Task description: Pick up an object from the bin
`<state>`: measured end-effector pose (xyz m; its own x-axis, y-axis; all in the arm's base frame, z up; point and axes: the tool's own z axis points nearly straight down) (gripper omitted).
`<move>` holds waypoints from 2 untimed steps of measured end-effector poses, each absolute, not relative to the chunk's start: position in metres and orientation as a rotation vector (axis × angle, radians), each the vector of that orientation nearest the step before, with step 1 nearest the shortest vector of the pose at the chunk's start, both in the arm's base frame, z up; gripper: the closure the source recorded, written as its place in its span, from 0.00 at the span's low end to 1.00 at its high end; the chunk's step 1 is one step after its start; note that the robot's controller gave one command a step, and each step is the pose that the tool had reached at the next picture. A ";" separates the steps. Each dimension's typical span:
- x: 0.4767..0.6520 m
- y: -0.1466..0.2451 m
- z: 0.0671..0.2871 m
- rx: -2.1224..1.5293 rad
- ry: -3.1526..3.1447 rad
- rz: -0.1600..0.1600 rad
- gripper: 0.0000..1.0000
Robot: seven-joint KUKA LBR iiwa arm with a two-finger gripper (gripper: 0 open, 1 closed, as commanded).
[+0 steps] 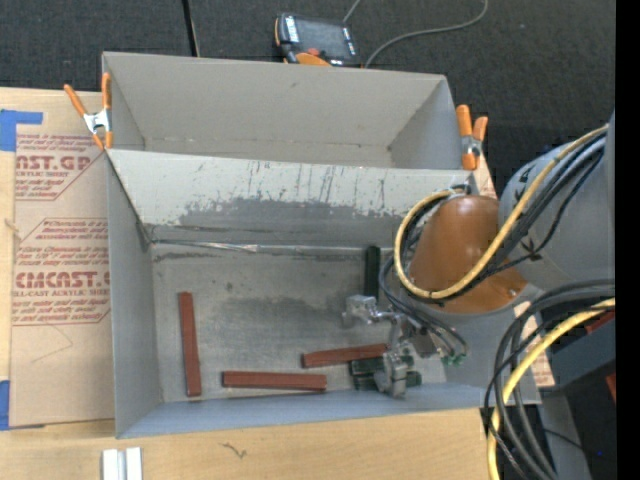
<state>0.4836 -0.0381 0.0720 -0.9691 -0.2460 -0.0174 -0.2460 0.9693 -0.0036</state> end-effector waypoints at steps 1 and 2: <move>0.485 -0.038 0.073 -0.386 3.092 -0.002 1.00; 0.484 -0.038 0.072 -0.387 3.100 -0.001 0.00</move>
Offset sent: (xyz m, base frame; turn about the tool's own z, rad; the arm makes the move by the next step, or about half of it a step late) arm 0.0000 0.0000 0.0000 0.0000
